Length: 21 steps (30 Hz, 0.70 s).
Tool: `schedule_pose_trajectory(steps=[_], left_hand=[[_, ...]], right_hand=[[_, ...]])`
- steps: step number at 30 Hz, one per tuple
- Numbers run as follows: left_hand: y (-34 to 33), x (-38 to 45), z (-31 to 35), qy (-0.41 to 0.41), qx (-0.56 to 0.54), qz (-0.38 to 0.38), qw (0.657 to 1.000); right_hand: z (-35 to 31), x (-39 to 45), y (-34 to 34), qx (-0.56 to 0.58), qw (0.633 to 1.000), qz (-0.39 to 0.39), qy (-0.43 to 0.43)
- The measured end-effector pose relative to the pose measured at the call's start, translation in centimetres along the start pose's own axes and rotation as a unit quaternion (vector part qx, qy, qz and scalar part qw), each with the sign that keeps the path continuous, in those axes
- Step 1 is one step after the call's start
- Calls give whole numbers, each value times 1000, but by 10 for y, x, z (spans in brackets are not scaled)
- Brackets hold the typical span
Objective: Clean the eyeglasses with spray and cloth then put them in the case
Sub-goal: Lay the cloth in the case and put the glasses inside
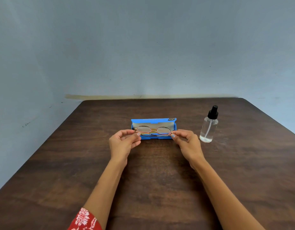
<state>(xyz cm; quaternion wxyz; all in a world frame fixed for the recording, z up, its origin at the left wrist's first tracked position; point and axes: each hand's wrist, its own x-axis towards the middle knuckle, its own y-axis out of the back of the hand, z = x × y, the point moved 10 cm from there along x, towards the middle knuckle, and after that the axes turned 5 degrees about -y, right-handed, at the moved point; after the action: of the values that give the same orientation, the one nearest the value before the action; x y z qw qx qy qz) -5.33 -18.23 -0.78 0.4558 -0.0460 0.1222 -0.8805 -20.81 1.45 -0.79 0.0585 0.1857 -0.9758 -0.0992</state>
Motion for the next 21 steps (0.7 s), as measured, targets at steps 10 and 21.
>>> schedule_pose_trajectory(steps=[10,21], left_hand=[[-6,22,16,-91,230,27,969],[-12,23,28,-202,384,42,900]], right_hand=[[-2,20,5,-63,996,56,-3],[-4,23,-6,-144,984,84,62]])
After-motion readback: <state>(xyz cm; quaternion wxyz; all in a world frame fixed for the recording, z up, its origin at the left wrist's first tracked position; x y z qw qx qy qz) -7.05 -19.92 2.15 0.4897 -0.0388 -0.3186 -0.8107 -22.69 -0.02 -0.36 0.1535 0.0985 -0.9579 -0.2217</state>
